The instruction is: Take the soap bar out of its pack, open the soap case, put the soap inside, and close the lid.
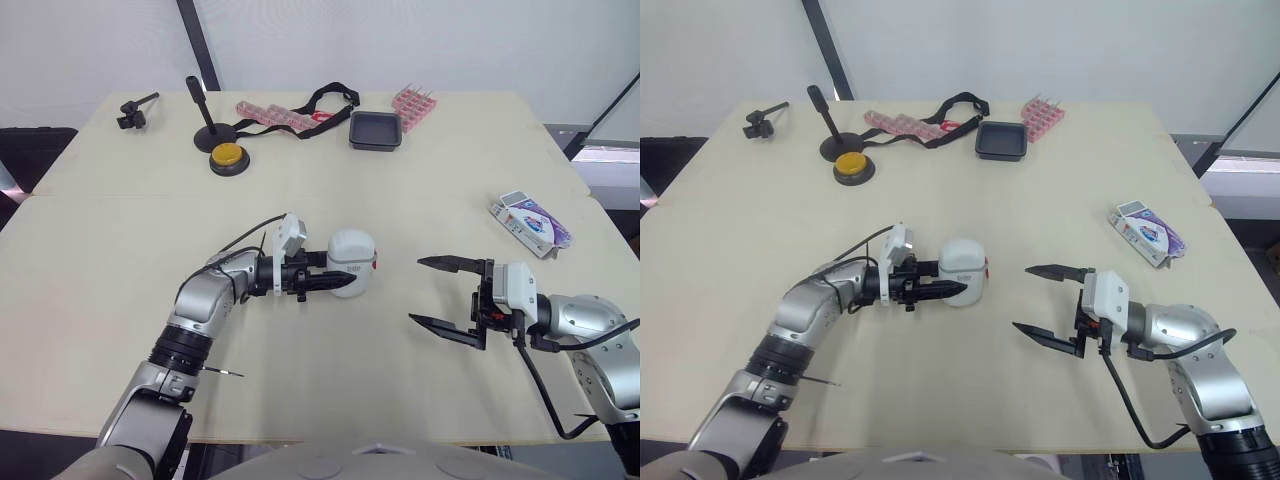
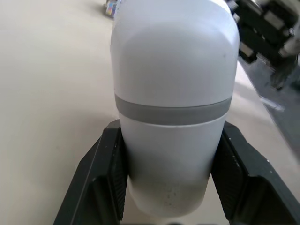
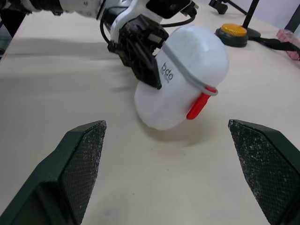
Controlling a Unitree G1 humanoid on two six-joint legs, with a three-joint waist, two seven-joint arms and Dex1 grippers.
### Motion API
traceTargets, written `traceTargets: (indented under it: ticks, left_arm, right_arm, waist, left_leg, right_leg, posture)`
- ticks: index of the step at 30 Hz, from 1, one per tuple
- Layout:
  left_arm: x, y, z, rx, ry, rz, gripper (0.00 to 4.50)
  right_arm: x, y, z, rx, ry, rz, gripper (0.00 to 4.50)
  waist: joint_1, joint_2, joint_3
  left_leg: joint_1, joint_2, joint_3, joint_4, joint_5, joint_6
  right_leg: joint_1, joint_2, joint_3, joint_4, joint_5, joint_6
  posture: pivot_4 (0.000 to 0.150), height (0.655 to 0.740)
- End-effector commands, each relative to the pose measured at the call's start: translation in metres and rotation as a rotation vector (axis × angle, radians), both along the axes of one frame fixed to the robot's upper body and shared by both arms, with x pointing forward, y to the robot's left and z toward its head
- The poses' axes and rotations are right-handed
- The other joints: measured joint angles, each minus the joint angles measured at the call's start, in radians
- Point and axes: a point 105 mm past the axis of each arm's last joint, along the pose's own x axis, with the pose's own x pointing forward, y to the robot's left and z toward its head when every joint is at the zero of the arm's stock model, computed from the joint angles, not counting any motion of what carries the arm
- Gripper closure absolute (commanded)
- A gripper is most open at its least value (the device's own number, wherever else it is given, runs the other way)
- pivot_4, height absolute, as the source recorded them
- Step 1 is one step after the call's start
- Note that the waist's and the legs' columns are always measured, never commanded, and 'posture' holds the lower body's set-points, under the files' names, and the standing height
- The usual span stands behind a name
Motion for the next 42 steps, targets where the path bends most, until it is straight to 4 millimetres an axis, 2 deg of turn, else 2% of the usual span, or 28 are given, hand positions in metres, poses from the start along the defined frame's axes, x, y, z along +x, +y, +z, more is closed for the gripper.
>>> traceTargets:
  ticks: [1, 4, 10, 13, 16, 21, 22, 28, 34, 37, 42]
  left_arm:
    - [-0.006, 0.004, 0.009, 0.030, 0.228, -0.019, 2.56]
    - [-0.014, 0.007, 0.000, 0.093, 0.446, -0.024, 2.56]
    - [-0.016, 0.008, -0.004, 0.099, 0.765, 0.009, 2.56]
    - [-0.008, 0.008, -0.012, 0.112, 0.822, 0.079, 2.56]
    - [-0.009, 0.012, -0.029, 0.191, 0.888, 0.116, 2.56]
    - [-0.019, 0.012, -0.037, 0.277, 0.871, 0.099, 2.56]
    - [-0.020, 0.011, -0.037, 0.286, 0.862, 0.094, 1.78]
    - [-0.015, 0.014, -0.032, 0.299, 0.819, 0.110, 0.03]
    - [-0.009, 0.028, -0.029, 0.335, 0.734, 0.135, 0.03]
    - [-0.003, 0.040, -0.020, 0.332, 0.642, 0.149, 0.03]
    - [0.001, 0.059, 0.007, 0.305, 0.253, 0.080, 0.03]
  right_arm:
    - [0.000, -0.003, 0.005, -0.019, -0.028, 0.003, 0.01]
    - [0.002, -0.004, 0.005, -0.022, -0.026, -0.007, 0.01]
    - [0.003, -0.004, 0.006, -0.026, -0.021, -0.002, 0.01]
    - [0.002, -0.004, 0.005, -0.029, -0.019, -0.001, 0.01]
    - [0.002, -0.003, 0.005, -0.031, -0.016, -0.001, 0.01]
    - [0.002, -0.003, 0.004, -0.035, -0.013, 0.000, 0.01]
    - [0.001, -0.003, 0.004, -0.035, -0.011, 0.000, 0.00]
    - [0.001, -0.002, 0.003, -0.039, -0.007, 0.003, 0.00]
    - [0.002, -0.002, 0.003, -0.040, -0.003, -0.001, 0.00]
    - [0.003, -0.005, 0.004, -0.040, 0.001, -0.008, 0.00]
    - [0.006, -0.011, 0.002, -0.034, 0.018, -0.038, 0.00]
  waist:
    - [-0.001, 0.000, 0.000]
    - [-0.001, 0.000, 0.000]
    - [0.001, 0.000, 0.000]
    - [0.003, 0.000, 0.000]
    - [0.003, 0.000, 0.000]
    - [0.001, 0.000, 0.000]
    - [0.001, 0.000, 0.000]
    - [0.001, 0.001, -0.001]
    - [-0.012, 0.001, -0.001]
    - [-0.024, 0.001, -0.001]
    - [-0.036, 0.003, 0.002]
  left_leg:
    - [0.000, 0.000, 0.000, 0.000, 0.000, 0.000]
    - [0.000, 0.000, 0.000, 0.000, 0.000, 0.000]
    - [-0.001, -0.001, 0.000, 0.000, 0.000, 0.000]
    - [-0.001, -0.002, 0.000, 0.000, 0.000, 0.000]
    - [-0.001, -0.002, -0.001, 0.000, 0.000, 0.000]
    - [0.000, -0.002, -0.001, -0.001, 0.000, 0.000]
    - [0.000, -0.002, -0.001, -0.001, 0.000, 0.000]
    - [0.003, -0.002, -0.001, -0.004, 0.000, 0.000]
    - [0.008, -0.002, -0.001, -0.007, 0.001, -0.001]
    - [0.008, -0.002, -0.001, -0.010, 0.002, -0.002]
    - [0.009, 0.000, -0.001, -0.017, 0.005, -0.005]
  right_leg:
    - [0.000, 0.000, 0.000, 0.000, 0.000, 0.000]
    - [0.000, 0.001, 0.000, 0.000, 0.000, 0.000]
    - [0.000, 0.002, 0.000, -0.001, 0.000, 0.000]
    - [0.001, 0.002, 0.000, -0.002, 0.000, 0.000]
    - [0.002, 0.002, 0.000, -0.003, 0.000, 0.000]
    - [0.003, 0.002, 0.000, -0.003, 0.000, 0.000]
    - [0.003, 0.002, 0.000, -0.004, 0.000, 0.000]
    - [0.008, 0.001, -0.002, -0.009, 0.000, 0.000]
    - [0.012, 0.000, -0.001, -0.012, 0.000, 0.000]
    - [0.012, 0.000, -0.002, -0.013, 0.000, 0.000]
    - [0.010, 0.001, -0.003, -0.015, 0.000, 0.000]
  posture:
    - [0.150, 0.7291]
    - [0.150, 0.7291]
    - [0.150, 0.7291]
    - [0.150, 0.7291]
    - [0.150, 0.7291]
    - [0.150, 0.7291]
    - [0.150, 0.7291]
    - [0.150, 0.7291]
    - [0.150, 0.7291]
    - [0.150, 0.7291]
    - [0.150, 0.7291]
